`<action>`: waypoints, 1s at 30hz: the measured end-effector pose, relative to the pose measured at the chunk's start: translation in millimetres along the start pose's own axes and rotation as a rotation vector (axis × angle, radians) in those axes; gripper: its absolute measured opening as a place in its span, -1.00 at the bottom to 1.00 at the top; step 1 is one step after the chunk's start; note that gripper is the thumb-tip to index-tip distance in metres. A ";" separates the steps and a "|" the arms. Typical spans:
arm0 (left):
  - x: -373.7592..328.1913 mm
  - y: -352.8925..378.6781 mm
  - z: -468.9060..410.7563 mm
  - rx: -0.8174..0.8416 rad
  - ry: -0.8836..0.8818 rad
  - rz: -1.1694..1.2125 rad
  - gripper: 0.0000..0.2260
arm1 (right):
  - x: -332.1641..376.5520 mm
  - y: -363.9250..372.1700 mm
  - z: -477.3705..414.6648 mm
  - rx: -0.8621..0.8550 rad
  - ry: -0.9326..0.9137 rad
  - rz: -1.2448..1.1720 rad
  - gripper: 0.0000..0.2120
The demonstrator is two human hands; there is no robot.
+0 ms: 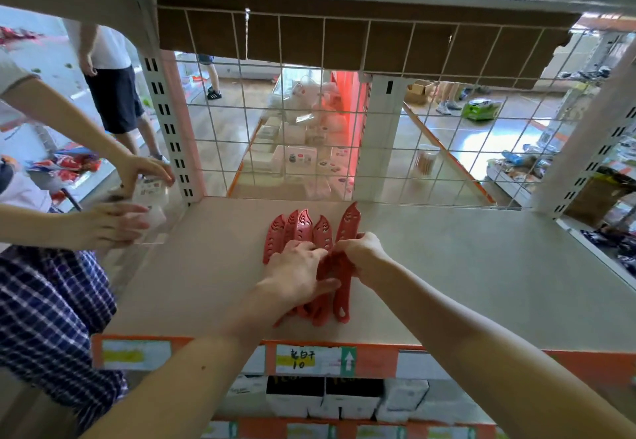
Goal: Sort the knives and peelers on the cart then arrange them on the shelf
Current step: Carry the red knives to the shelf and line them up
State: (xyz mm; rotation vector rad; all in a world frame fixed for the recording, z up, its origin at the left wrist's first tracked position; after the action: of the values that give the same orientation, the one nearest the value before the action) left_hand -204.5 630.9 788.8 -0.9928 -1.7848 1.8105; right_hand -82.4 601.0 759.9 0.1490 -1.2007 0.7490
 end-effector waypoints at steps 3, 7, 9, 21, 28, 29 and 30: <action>0.9 10.0 0.9 0.053 -0.007 0.022 -0.36 | 0.7 -4.8 -1.2 0.017 -0.006 0.029 -0.94; 2.5 16.9 -0.7 0.078 -0.028 0.022 -0.37 | 5.4 -12.3 -0.2 0.012 -0.037 0.035 -0.83; 4.1 17.7 -2.4 0.080 -0.041 0.013 -0.38 | 6.9 -15.7 1.0 0.007 -0.046 0.029 -0.83; 14.0 -0.8 -7.0 -0.164 -0.115 -0.162 -0.60 | 7.9 -19.5 7.8 0.035 -0.051 0.019 -0.82; 7.0 -11.0 -3.4 -0.163 -0.186 -0.011 -0.76 | 6.8 -13.7 10.7 0.060 -0.036 0.033 -0.89; 8.4 -13.4 -2.5 -0.171 -0.199 0.010 -0.77 | 7.1 -13.5 10.9 0.060 -0.035 0.035 -0.88; 9.9 -15.2 -1.6 -0.177 -0.208 0.021 -0.76 | 7.1 -13.0 10.6 0.060 -0.032 0.034 -0.86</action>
State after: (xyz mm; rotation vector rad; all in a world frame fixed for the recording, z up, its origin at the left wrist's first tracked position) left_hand -212.8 640.6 801.8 -0.9175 -2.0981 1.8517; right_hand -81.9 589.3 773.9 0.1914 -1.2143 0.8159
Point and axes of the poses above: each hand's wrist, its own z-axis away from the middle knuckle, its own y-axis out of the palm, x = y × z, the point moved 4 cm from there along -z, towards the middle knuckle, and after that the axes turned 13 degrees about -x, right-handed, at the moved point
